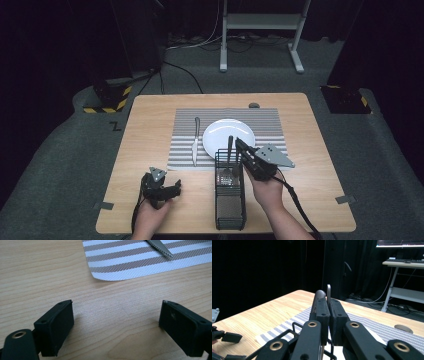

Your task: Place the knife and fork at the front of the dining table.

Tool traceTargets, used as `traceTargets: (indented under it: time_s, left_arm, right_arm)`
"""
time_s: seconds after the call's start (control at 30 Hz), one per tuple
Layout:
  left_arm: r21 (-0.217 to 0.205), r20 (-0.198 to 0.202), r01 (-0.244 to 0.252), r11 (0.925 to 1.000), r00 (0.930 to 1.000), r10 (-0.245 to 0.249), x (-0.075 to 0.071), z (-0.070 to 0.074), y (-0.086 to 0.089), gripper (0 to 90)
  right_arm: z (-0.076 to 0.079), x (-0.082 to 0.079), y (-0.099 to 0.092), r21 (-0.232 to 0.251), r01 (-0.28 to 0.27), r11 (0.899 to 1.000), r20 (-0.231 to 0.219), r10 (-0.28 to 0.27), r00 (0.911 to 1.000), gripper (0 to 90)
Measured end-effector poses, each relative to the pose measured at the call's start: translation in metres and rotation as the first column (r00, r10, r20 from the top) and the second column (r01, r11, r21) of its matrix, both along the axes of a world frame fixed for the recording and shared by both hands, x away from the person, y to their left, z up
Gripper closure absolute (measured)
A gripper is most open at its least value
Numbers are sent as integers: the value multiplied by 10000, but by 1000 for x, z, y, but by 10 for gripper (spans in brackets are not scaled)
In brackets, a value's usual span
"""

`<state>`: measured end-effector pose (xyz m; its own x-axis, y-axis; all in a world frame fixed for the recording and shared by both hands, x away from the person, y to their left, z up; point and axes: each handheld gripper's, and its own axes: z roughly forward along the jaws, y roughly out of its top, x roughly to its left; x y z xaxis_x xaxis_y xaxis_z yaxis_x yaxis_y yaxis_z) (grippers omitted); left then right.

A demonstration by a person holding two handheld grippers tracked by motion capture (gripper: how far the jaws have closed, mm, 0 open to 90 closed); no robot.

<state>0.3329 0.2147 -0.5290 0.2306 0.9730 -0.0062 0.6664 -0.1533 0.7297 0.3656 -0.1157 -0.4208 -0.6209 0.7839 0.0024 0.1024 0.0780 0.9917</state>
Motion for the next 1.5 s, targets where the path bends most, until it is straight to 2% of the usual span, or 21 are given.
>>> traceTargets:
  time_s: [0.77, 1.27, 1.5]
  left_arm:
    - [5, 0, 1, 10000, 10000, -1, 0, 0, 0, 124]
    - [5, 0, 1, 10000, 10000, -1, 0, 0, 0, 124]
    - [0, -1, 1, 10000, 10000, -1, 0, 0, 0, 124]
  right_arm:
    - [26, -22, -2, 500, -75, 9987, 999, 24, 9950, 881]
    - [62, -43, -6, 1105, -437, 9929, 1869, 224, 9821, 881]
    - [79, -50, -17, 1482, -441, 9880, 2169, 110, 9761, 882]
